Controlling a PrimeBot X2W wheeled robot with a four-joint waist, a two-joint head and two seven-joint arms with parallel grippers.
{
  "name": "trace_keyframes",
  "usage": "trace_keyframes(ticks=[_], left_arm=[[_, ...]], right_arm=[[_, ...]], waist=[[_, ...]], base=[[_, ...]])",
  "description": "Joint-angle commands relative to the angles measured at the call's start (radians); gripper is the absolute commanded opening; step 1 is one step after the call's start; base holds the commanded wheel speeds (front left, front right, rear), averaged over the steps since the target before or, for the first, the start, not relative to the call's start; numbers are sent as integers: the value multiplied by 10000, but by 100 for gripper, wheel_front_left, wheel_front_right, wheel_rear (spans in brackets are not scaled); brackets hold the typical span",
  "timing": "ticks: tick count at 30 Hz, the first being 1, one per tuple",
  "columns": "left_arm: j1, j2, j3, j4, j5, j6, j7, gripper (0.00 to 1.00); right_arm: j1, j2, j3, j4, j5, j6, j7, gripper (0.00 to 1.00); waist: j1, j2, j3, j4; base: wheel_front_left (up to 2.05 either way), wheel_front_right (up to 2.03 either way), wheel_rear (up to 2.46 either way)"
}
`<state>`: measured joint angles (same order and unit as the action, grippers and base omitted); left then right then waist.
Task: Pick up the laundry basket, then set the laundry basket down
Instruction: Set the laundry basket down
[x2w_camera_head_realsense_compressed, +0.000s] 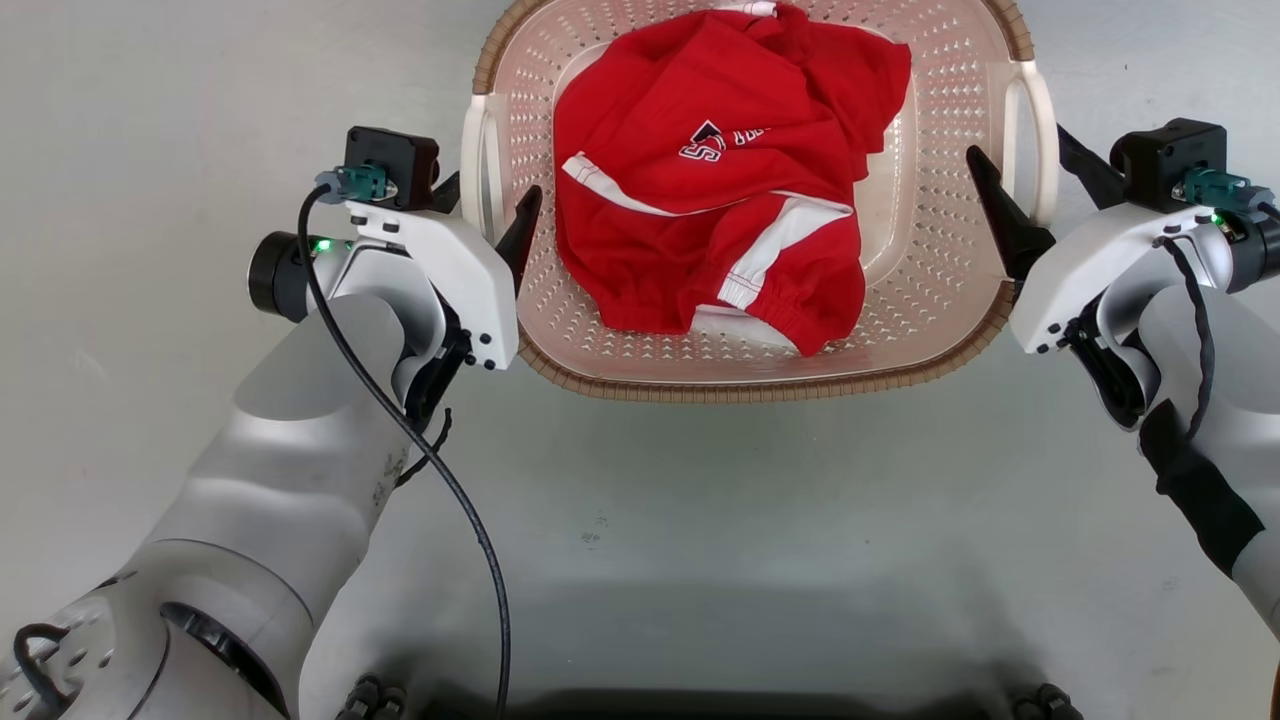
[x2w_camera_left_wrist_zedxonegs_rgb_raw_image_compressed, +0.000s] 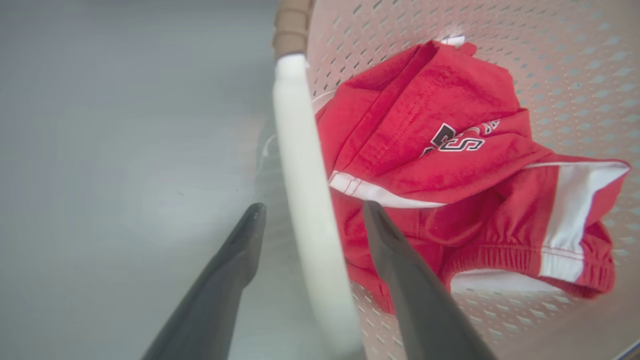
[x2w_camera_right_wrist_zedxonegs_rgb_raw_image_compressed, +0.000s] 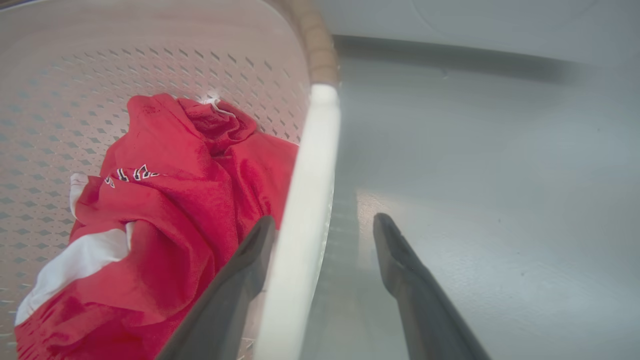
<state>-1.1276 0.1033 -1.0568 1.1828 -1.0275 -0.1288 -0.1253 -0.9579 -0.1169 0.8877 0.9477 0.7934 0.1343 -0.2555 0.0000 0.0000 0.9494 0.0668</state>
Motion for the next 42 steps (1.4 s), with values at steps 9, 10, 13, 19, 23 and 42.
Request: trace_keyframes(ticks=[9,10,13,19,23,42], left_arm=[[559,324,-65,265,-648,-18,-167,100],[612,324,-65,295,-720,-18,-156,100],[753,334,-76,348,-896,-19,-193,100],[1027,330,-88,411,-1170,-19,-301,100],[1232,326,-98,464,-1338,-19,-483,100],[2500,347,299,835,-2215,-19,-1132,100]], right_arm=[[653,36,342,310,355,-36,-63,100],[666,47,375,351,385,-36,-63,100],[711,82,467,450,472,-36,-63,100],[826,106,586,565,585,-36,-63,100],[915,85,651,622,623,-36,-63,100],[1769,124,839,576,938,-36,-63,100]], waist=[[0,0,-594,-22],[0,0,-676,-31],[0,0,-925,-58],[0,0,-1392,-59],[0,0,-1795,-28],[0,0,-4127,101]], base=[[0,0,0],[0,0,0],[0,0,0],[0,0,0],[0,0,0],[0,0,0]])
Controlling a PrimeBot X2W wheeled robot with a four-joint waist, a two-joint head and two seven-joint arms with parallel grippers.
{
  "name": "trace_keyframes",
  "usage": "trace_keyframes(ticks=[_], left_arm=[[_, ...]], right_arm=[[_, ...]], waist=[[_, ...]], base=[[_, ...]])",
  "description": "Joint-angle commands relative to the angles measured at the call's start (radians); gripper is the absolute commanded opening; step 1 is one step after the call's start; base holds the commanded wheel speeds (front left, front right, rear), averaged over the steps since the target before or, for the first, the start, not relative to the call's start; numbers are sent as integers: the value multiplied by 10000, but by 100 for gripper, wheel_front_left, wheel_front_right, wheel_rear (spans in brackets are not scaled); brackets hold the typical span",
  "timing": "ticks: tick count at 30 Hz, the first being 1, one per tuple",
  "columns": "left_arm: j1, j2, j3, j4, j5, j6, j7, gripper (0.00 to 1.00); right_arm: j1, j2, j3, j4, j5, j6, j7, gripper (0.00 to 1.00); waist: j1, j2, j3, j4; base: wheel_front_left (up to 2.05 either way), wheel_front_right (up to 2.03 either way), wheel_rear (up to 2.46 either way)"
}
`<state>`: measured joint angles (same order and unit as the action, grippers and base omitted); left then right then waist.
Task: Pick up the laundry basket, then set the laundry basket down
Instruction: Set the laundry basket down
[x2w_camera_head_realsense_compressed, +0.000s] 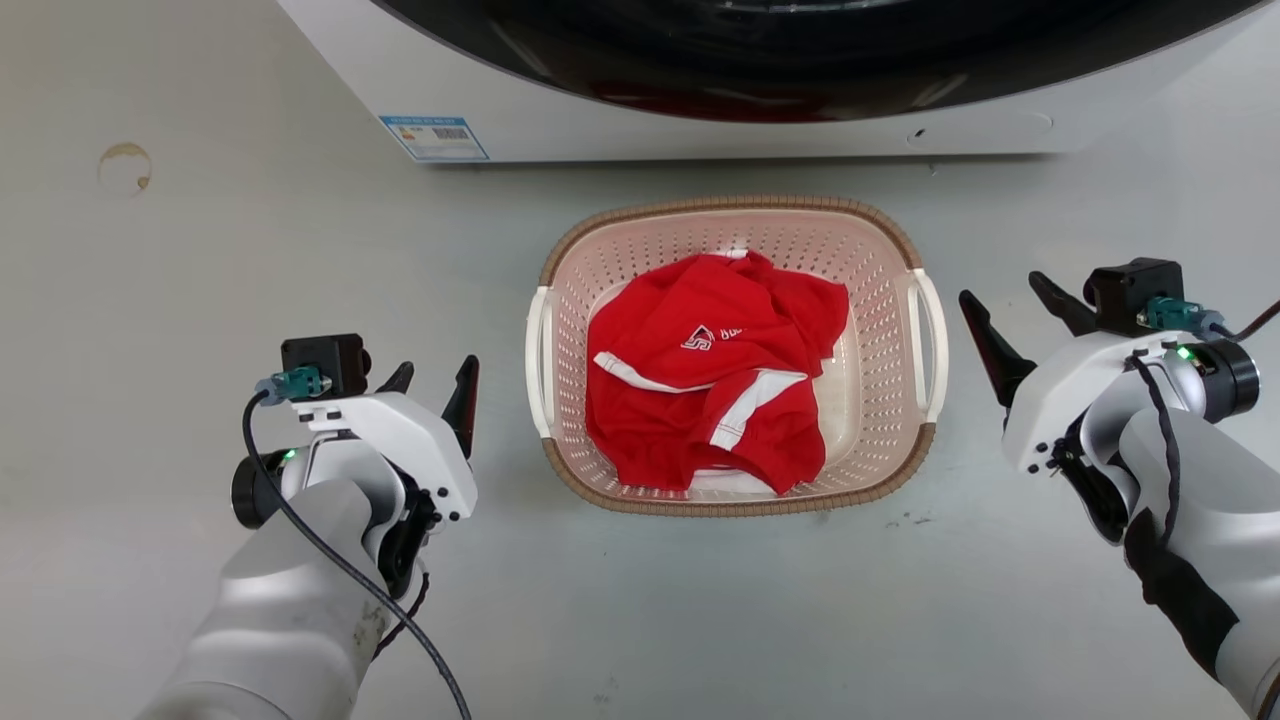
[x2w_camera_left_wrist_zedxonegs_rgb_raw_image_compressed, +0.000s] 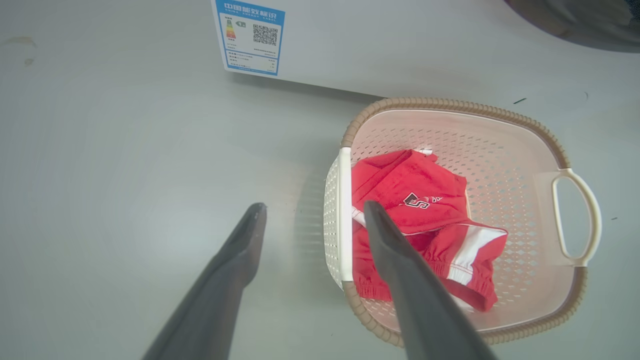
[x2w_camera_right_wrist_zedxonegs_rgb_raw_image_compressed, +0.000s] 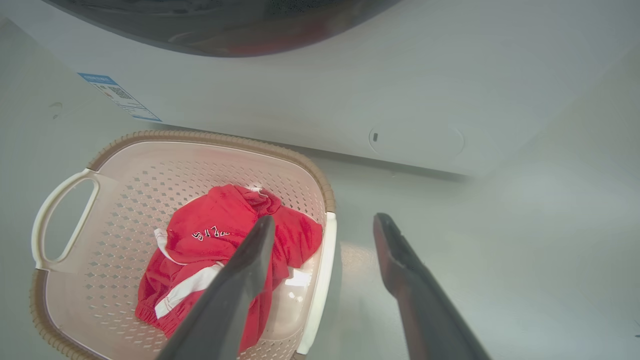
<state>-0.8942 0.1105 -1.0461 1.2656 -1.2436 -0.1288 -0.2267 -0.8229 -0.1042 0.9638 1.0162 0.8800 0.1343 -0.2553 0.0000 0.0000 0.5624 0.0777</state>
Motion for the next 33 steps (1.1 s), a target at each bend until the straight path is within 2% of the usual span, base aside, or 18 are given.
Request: trace_keyframes(ticks=[1,12,17,27,33], left_arm=[[246,282,203,17,-69,-19,-146,100],[806,697,448,-421,116,-19,-343,100],[1065,959,1298,-870,749,15,-347,100],[2679,1269,3328,-2379,2666,516,-349,100],[3651,1379,4227,-3379,3765,835,-349,100]], right_arm=[[482,5,69,-140,97,-36,-65,100],[1066,-7,-431,-920,86,-36,-65,100],[1470,-57,-1002,-1538,-174,-36,-65,100],[2508,-23,-1878,-2764,-862,-36,-65,100],[3137,-39,-2241,-3296,-1114,-36,-65,100]], waist=[[0,0,-392,-11],[0,0,-1681,-131],[0,0,-2250,-151],[0,0,-3712,-157],[0,0,-4458,-78]], base=[[0,0,0],[0,0,0],[0,0,0],[0,0,0],[0,0,0]])
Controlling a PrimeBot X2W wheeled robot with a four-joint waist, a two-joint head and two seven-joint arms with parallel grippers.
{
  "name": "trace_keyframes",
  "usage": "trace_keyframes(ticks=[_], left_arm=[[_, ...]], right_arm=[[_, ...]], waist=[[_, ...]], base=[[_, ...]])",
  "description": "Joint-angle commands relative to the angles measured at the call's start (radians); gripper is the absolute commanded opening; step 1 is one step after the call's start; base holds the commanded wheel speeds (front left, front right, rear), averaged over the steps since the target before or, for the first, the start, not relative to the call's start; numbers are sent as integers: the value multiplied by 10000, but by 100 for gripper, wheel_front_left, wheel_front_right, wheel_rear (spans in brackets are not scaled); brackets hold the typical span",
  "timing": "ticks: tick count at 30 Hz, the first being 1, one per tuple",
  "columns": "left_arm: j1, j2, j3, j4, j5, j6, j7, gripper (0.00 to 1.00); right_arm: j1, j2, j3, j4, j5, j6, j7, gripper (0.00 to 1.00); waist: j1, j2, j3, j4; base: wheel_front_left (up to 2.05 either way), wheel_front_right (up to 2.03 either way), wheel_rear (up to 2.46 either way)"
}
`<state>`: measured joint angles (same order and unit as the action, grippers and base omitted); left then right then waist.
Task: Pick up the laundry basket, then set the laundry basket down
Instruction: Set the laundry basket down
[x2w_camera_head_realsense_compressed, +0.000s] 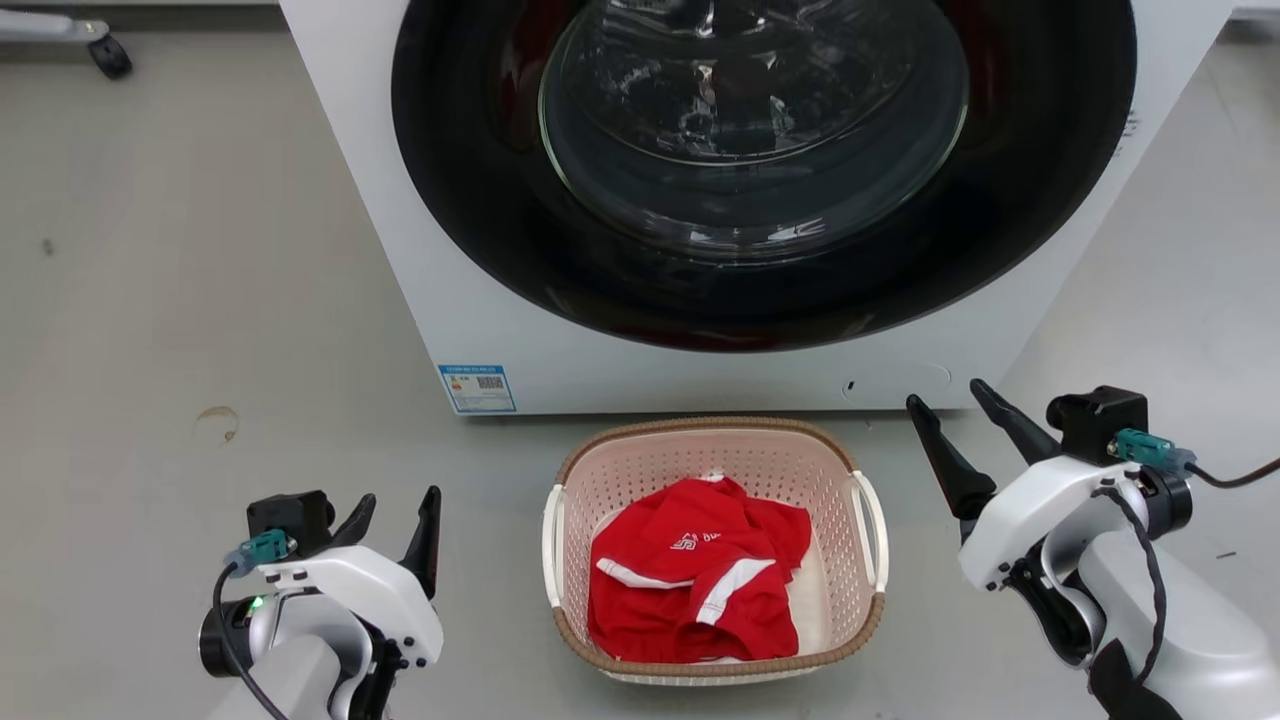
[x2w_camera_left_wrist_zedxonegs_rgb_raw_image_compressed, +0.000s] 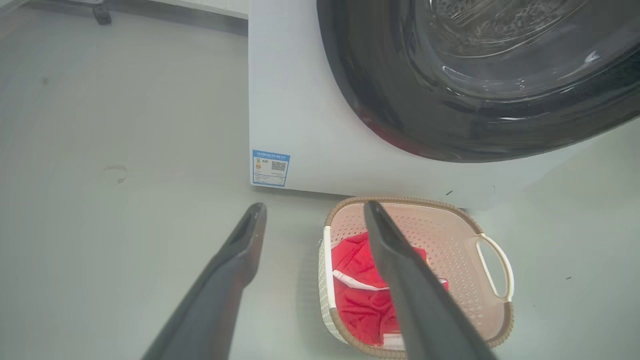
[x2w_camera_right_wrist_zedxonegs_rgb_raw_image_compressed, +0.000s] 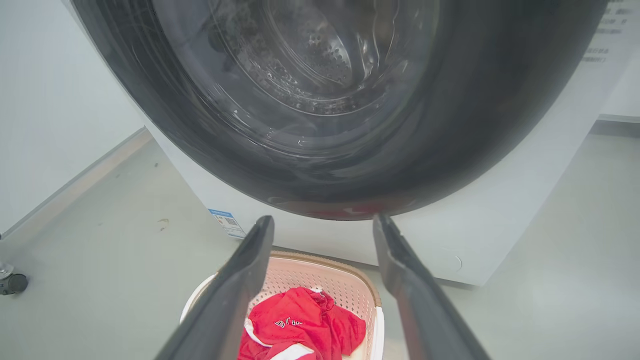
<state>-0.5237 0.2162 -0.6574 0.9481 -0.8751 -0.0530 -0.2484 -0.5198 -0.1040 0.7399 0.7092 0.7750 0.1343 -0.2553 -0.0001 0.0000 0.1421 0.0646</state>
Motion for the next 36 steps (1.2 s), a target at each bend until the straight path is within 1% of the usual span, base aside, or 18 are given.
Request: trace_keyframes(ticks=[1,6,14,21,24,27,28,33,36], left_arm=[[78,339,453,-355,237,123,-133,100],[696,443,1023,-1248,957,386,-133,100],[1868,395,1960,-3300,1853,830,-133,100],[2877,442,2155,-5087,2337,1235,-133,100],[3375,592,2175,-6038,2437,1526,-102,100],[4012,849,2163,-7253,2534,1973,160,100],[4012,849,2163,-7253,2534,1973,160,100],[5121,1369,2164,-9049,2613,2622,750,100],[5679,1568,2230,-9985,2598,2980,984,100]], right_arm=[[203,-51,-57,-289,-95,-36,-65,100],[584,-115,-568,-708,-234,-36,-65,100],[1100,-308,-1551,-1763,-665,-36,-65,100],[1840,-589,-2409,-3075,-1139,-36,-65,100],[2345,-773,-2725,-3665,-1392,-36,-65,100],[2929,-915,-3138,-4243,-1603,-36,-65,100],[2929,-915,-3138,-4243,-1603,-36,-65,100],[3972,-985,-3909,-5054,-1945,-36,-65,100],[4417,-921,-4257,-5480,-2101,-36,-65,100]], waist=[[1,0,-352,71],[1,0,-655,121],[1,0,-855,142],[1,0,-1031,232],[1,0,-1183,278],[1,0,-1311,315],[1,0,-1311,315],[1,0,-1468,347],[1,0,-1422,326]], base=[[0,0,0],[0,0,0],[0,0,0],[0,0,0],[0,0,0],[0,0,0],[0,0,0],[0,0,0],[0,0,0]])
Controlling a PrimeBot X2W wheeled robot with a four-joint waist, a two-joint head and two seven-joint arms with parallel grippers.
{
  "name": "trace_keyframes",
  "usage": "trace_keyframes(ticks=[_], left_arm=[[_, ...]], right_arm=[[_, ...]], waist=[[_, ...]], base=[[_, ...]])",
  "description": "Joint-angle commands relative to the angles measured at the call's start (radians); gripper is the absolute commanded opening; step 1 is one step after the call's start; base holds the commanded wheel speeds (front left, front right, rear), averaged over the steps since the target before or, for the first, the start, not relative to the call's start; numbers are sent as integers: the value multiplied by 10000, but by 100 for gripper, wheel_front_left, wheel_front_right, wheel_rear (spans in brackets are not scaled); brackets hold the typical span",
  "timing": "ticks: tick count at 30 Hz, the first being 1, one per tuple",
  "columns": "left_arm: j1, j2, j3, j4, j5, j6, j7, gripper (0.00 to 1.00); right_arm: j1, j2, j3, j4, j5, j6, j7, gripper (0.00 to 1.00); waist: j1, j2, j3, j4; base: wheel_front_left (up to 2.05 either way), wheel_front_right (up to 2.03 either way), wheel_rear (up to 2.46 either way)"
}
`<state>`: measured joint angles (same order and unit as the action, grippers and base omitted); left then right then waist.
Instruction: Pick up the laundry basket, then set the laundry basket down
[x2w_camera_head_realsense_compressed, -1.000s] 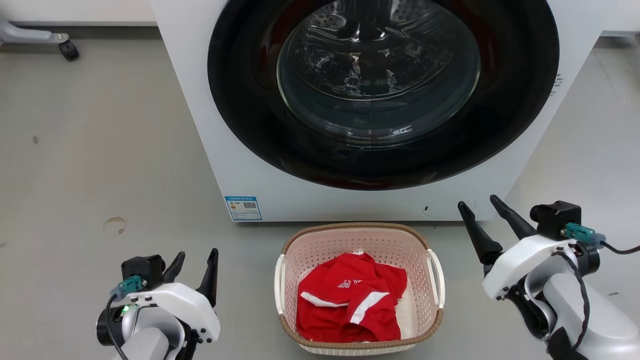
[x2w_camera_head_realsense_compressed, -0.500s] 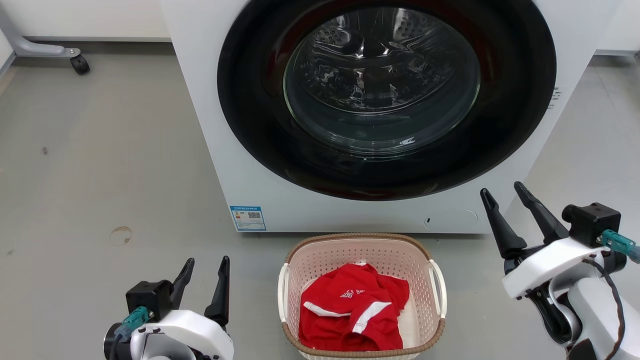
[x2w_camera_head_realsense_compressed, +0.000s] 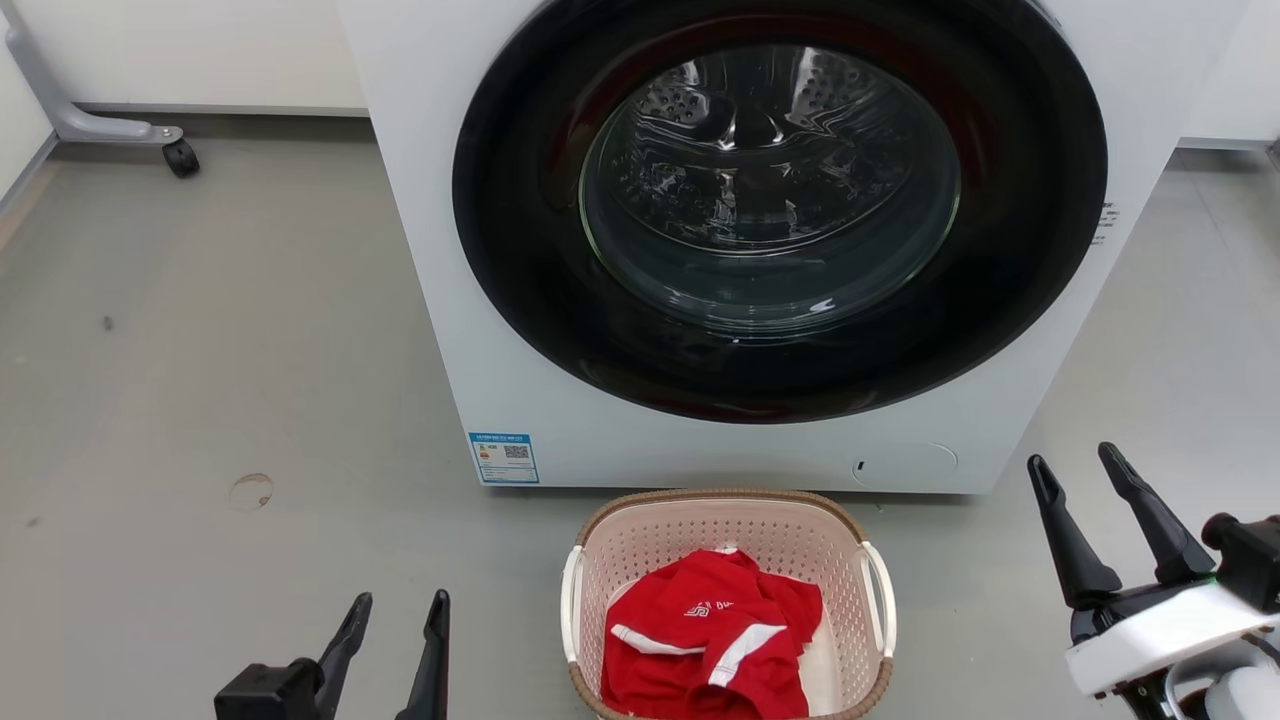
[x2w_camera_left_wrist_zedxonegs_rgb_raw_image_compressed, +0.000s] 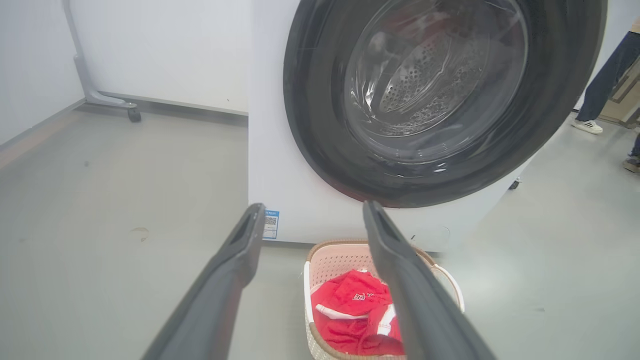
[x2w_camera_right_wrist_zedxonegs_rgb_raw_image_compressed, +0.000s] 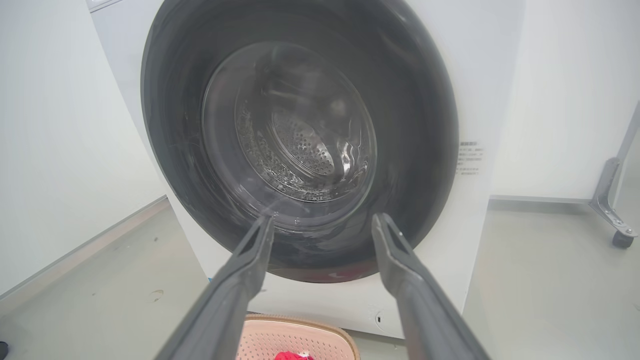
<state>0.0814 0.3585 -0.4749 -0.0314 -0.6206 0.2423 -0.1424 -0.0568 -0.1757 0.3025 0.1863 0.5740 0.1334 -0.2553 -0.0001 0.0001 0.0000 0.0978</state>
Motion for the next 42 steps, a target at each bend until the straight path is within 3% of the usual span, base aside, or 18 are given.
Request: trace_keyframes(ticks=[1,13,42], left_arm=[[-199,230,428,-413,30,122,36,100],[387,518,463,-1851,177,861,578,100],[224,998,534,-1920,36,1242,1594,100]], right_arm=[[-91,-174,29,-358,-132,-27,-65,100],[930,43,-539,-1200,-498,-27,-65,100],[526,-113,-506,-267,-170,-27,312,100]], waist=[[1,-1,-4,-12],[1,-1,-139,208],[1,-1,-303,94]], base=[[0,0,0],[0,0,0],[0,0,0]])
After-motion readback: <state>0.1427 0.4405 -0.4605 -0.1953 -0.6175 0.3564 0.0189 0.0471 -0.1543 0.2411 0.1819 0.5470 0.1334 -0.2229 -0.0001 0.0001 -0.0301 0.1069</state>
